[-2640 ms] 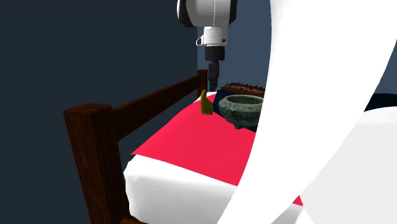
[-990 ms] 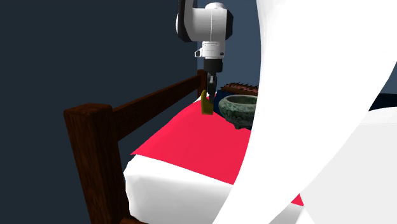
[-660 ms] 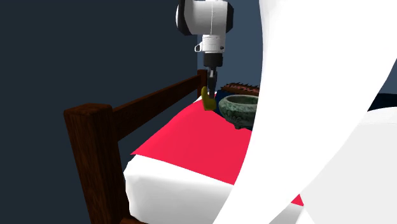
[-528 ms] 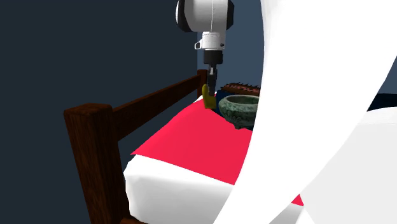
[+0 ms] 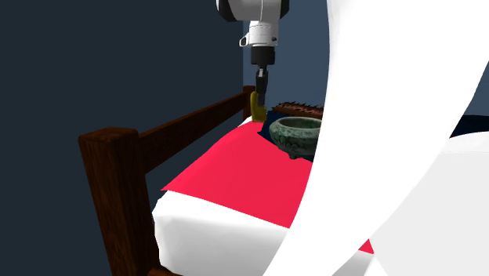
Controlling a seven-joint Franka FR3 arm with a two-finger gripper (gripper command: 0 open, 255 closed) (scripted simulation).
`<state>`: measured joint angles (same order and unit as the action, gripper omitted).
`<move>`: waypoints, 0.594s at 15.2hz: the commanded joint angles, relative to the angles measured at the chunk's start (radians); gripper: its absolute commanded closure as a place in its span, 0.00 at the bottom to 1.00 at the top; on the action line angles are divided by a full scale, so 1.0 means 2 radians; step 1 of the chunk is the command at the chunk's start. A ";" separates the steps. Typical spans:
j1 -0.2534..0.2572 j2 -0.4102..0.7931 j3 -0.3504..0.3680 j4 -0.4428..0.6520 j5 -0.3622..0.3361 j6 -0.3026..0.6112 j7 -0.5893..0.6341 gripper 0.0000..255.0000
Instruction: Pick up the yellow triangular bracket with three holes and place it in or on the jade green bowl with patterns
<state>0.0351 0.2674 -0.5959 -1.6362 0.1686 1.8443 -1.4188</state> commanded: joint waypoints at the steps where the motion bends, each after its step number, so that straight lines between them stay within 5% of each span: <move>1: -0.001 -0.001 -0.001 0.012 -0.001 -0.013 0.001 1.00; 9: -0.005 -0.002 -0.003 0.065 -0.003 -0.066 0.003 1.00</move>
<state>0.0290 0.2619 -0.6002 -1.5265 0.1621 1.7307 -1.4099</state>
